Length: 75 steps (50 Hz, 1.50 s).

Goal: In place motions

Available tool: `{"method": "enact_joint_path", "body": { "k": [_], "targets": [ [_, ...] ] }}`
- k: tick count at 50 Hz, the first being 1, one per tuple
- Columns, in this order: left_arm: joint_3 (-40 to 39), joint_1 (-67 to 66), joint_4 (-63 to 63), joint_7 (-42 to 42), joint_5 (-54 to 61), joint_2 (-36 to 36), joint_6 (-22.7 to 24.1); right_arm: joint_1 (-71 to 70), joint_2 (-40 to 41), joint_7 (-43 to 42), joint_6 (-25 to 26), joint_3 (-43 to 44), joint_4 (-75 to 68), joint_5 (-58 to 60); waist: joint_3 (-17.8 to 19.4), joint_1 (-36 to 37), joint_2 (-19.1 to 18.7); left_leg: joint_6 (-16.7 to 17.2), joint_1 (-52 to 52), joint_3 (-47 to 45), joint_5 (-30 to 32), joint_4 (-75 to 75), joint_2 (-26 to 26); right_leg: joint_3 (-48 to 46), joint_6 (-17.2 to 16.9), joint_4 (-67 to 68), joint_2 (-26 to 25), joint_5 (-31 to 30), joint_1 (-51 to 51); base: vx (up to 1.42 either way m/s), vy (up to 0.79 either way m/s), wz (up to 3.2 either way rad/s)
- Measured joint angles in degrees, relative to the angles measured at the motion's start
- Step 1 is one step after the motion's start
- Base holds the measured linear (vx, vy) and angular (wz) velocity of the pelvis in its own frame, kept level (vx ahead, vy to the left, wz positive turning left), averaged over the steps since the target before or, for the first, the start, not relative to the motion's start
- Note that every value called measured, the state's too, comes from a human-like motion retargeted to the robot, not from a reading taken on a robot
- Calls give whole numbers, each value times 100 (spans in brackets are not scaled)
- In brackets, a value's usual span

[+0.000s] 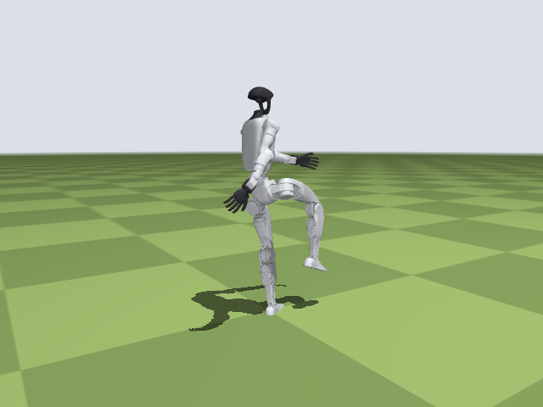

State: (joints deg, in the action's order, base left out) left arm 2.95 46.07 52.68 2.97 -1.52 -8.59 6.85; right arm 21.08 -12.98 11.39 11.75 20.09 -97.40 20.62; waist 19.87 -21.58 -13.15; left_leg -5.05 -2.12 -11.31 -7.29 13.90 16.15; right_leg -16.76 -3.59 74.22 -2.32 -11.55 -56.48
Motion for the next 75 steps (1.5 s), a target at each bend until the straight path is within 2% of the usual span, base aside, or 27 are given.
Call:
{"method": "enact_joint_path", "body": {
  "k": [5,8,10,12,15,18,20,23,27,33,36,38,42,43,45,48,50,53,57,62,65,70,73,74,75],
  "targets": [
    [463,-1049,713,157,-370,125,88,-876,164,-543,-518,-171,91,172,-421,504,202,-11,143,-370,95,-287,-389,488,395,-767,-41,-46,1763,9,-1,-61],
    [605,-1773,1238,424,-616,314,-141,-1241,178,-830,-704,-273,298,159,-682,854,332,-27,265,-557,82,-488,-650,628,757,-1776,-14,-129,2955,10,-2,-67],
    [596,-2214,1621,586,-690,428,-317,-1463,149,-906,-728,-374,391,127,-844,1076,453,-26,330,-673,45,-601,-834,1018,870,-2577,-200,-255,3630,10,-5,-66],
    [610,-2630,1955,734,-713,466,-414,-1635,100,-948,-781,-453,425,62,-1009,1301,579,-13,359,-773,14,-703,-1024,1438,782,-3523,-318,-396,4282,12,-9,-60],
    [700,-3193,2331,804,-790,468,-493,-1786,57,-1013,-859,-491,477,-52,-1239,1609,813,-12,346,-845,-22,-828,-1393,2025,377,-5145,-328,-353,5261,11,-13,-39],
    [511,-3506,2689,572,-1015,458,-566,-1901,39,-1064,-1017,-515,420,-237,-1243,1854,1060,24,481,-899,-25,-979,-1725,1557,431,-6231,-8,642,5967,9,-16,-16],
    [280,-3697,2890,378,-1099,451,-614,-1923,22,-1035,-1071,-585,358,-388,-1303,2037,1170,85,526,-962,-24,-1064,-1855,1337,406,-6729,146,856,6176,9,-14,-21],
    [-3,-4017,3101,178,-1097,388,-674,-2017,-36,-951,-1046,-804,205,-746,-1518,2330,1230,199,479,-1067,-31,-1180,-1918,1242,224,-7090,273,853,6164,9,-17,-48],
    [-447,-4620,3082,122,-1131,217,-807,-2314,-5,-999,-963,-1016,188,-1343,-1743,2539,1207,295,379,-1220,-110,-1193,-1851,1462,323,-7093,225,831,5985,7,-20,-38],
    [-881,-5802,3159,-131,-1194,58,-833,-3006,295,-1384,-1129,-1277,690,-2530,-1706,2519,1145,63,65,-1251,-422,27,-1574,1728,548,-6921,207,789,6067,4,-14,-2],
    [-913,-6335,3381,-334,-1459,23,-813,-3603,486,-1580,-1157,-1424,1082,-2994,-1531,2782,1366,-415,-829,-1452,449,2128,-1028,1904,545,-6768,513,753,6069,-11,-24,-28],
    [-959,-6578,3583,-453,-1687,-95,-861,-4152,598,-1550,-1168,-1505,1421,-3223,-1295,3147,1361,-908,-1838,-970,1080,3877,-545,2049,669,-6689,346,713,6136,-17,-50,-67],
    [-1092,-6889,4100,-326,-2141,-291,-1165,-5541,699,-1649,-1149,-1020,2038,-3002,-836,3914,1354,-995,-3702,-522,-25,6872,641,2077,1126,-6431,-105,680,6177,-6,-59,-55],
    [-1109,-6969,4222,-257,-2197,-327,-1239,-5870,661,-1712,-1202,-880,2199,-2911,-664,4203,1350,-995,-4077,-472,-173,7370,779,2133,1203,-6420,-126,642,6259,-7,-45,-91],
    [-1157,-7087,4447,-50,-2273,-387,-1353,-6521,573,-1838,-1294,-735,2569,-2731,-298,4775,1387,-995,-4803,-578,-303,8095,887,2377,1241,-6421,-27,548,6389,-14,-24,-106],
    [-1301,-7286,4472,183,-2331,-395,-1597,-7268,429,-2045,-1371,-851,3332,-2460,164,5297,1647,-995,-5644,-1274,-141,8253,615,2662,1175,-6373,393,469,6362,-15,-1,-51],
    [-1412,-7419,4472,279,-2319,-357,-1633,-7564,356,-2188,-1413,-1013,3882,-2258,299,5425,1877,-985,-6011,-1948,0,8002,429,2701,1069,-6273,729,472,6209,-5,19,28],
    [-1529,-7425,4472,497,-2267,-210,-1595,-7780,339,-2564,-1401,-1175,4482,-1713,238,5299,1988,-784,-6220,-2581,43,7537,337,2591,1001,-6150,902,530,6047,0,12,64],
    [-1486,-7138,4462,922,-2437,-54,-1221,-7688,437,-2974,-1513,-1417,4753,-1306,-94,5007,1980,-508,-5995,-2597,72,7098,287,2477,1002,-6172,872,548,5887,-3,2,46],
    [-1248,-6765,3897,841,-2790,3,-942,-6908,619,-2859,-1683,-1464,4524,-804,-801,4484,1928,-698,-5208,-2043,-48,6762,188,2219,909,-6441,845,495,5703,1,8,57],
    [-1146,-6544,3440,638,-2695,17,-849,-6275,681,-2814,-1747,-1440,4140,-690,-1165,4185,1875,-840,-4465,-1480,-28,6005,-327,2092,825,-6622,866,491,5686,5,13,46],
    [-1167,-6089,3032,444,-2432,-43,-826,-5091,819,-2235,-1764,-1331,3413,-1183,-1571,3729,1699,-967,-2515,-861,110,3596,-1192,1890,724,-6748,793,582,5795,12,15,41],
    [-1215,-5858,2974,262,-2029,6,-725,-4474,949,-1826,-1646,-1201,3166,-1628,-1781,3413,1484,-781,-1436,-187,532,1828,-1695,1797,694,-6842,551,634,5837,12,20,39],
    [-1210,-5785,2984,259,-1903,-1,-674,-4295,992,-1736,-1653,-1182,3133,-1785,-1847,3281,1369,-427,-1102,101,504,1254,-1793,1761,697,-6880,402,649,5844,10,14,43],
    [-1201,-5713,2997,278,-1792,-16,-628,-4125,1034,-1657,-1675,-1172,3114,-1945,-1914,3141,1234,76,-770,425,387,681,-1866,1720,706,-6918,224,662,5846,9,16,51]
  ]
}}
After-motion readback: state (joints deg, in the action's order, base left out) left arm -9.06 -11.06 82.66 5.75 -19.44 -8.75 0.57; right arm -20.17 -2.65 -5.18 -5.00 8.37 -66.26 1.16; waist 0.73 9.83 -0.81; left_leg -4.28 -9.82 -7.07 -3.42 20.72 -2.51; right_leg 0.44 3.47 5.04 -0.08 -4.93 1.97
